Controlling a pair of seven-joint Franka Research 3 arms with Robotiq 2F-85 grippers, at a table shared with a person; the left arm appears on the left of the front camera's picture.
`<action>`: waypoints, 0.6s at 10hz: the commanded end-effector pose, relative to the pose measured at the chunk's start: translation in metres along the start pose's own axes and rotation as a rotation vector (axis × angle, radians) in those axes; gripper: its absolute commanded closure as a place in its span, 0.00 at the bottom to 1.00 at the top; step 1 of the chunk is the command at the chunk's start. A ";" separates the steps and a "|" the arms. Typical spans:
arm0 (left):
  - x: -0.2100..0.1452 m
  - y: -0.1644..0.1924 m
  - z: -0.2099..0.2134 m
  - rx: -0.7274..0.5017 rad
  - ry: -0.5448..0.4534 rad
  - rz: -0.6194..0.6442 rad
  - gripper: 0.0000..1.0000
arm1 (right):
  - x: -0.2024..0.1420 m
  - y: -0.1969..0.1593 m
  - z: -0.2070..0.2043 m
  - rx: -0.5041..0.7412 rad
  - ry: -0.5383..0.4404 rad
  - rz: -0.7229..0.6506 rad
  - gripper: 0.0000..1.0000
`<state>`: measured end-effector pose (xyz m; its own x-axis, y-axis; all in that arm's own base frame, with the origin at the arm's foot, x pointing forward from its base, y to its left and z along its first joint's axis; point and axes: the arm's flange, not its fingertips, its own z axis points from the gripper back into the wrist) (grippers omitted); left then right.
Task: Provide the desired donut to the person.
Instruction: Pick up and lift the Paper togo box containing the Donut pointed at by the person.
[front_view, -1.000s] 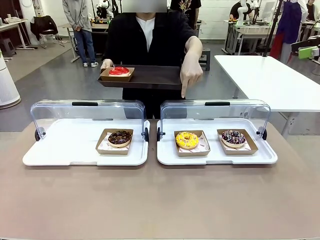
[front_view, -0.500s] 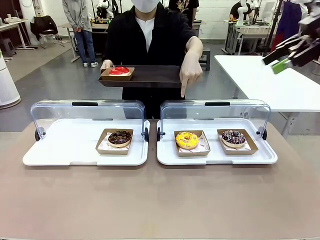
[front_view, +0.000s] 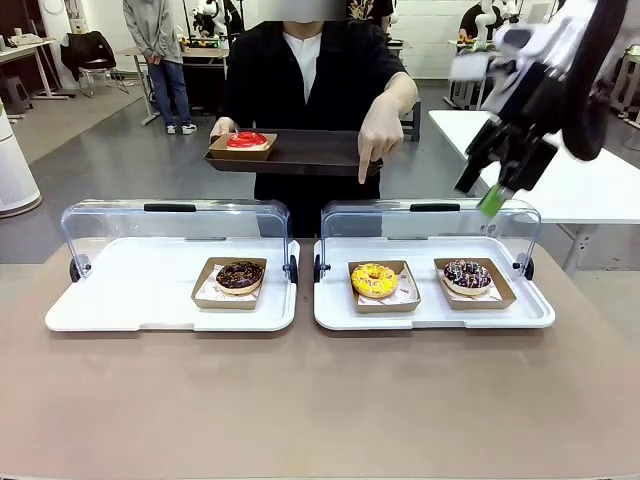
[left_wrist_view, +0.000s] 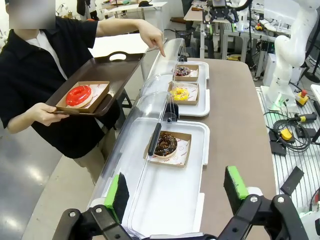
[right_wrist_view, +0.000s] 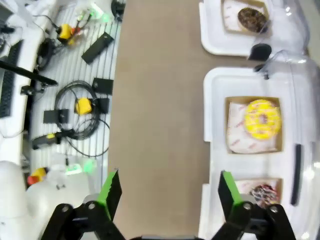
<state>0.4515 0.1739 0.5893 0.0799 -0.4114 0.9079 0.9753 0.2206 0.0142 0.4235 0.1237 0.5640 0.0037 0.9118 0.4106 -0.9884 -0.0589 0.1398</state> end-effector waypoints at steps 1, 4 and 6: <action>0.002 -0.001 0.001 0.001 -0.005 0.004 0.00 | 0.002 -0.003 -0.047 -0.018 0.056 0.039 0.00; 0.002 -0.001 0.001 0.001 -0.005 0.004 0.00 | 0.007 -0.001 -0.088 -0.059 0.072 0.098 0.00; 0.002 -0.001 0.001 0.001 -0.005 0.004 0.00 | 0.001 -0.004 -0.077 -0.008 -0.054 0.054 0.00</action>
<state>0.4515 0.1739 0.5893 0.0800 -0.4116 0.9078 0.9752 0.2207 0.0141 0.4134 0.1675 0.4892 -0.0647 0.9202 0.3862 -0.9916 -0.1028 0.0790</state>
